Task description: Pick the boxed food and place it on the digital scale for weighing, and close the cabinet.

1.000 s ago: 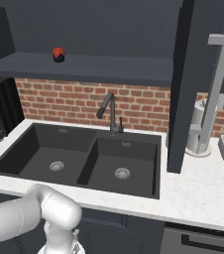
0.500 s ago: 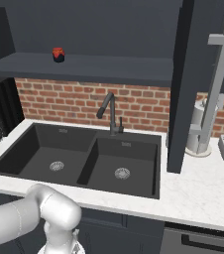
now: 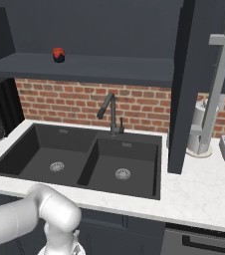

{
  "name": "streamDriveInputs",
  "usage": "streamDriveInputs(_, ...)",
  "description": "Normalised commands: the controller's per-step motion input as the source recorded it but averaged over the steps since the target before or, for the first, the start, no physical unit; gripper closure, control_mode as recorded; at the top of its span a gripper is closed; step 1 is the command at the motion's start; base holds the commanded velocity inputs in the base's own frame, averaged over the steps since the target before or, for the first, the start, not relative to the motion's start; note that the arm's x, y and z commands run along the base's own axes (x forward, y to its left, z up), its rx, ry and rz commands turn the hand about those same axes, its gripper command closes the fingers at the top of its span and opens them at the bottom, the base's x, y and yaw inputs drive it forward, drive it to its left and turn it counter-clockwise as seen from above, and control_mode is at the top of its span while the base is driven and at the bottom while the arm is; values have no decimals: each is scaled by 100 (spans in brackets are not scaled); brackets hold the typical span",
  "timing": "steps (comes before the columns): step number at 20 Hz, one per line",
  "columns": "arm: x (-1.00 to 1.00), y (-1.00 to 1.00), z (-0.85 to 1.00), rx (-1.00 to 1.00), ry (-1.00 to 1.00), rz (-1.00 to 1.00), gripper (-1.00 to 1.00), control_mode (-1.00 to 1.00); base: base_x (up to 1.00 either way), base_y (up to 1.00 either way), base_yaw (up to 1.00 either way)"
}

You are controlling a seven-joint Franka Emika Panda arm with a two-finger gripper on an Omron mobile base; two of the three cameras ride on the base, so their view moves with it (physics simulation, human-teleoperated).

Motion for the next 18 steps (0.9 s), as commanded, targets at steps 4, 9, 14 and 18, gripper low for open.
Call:
streamDriveInputs(4,11,0,0,0,0,0,100,-100,0,0,0)
streamDriveInputs(9,1,13,0,-3,0,0,100,-100,0,0,0)
streamDriveInputs(14,0,27,0,-6,-3,0,100,-100,0,0,0)
streamDriveInputs(18,0,9,0,-2,-9,0,100,-100,0,0,0)
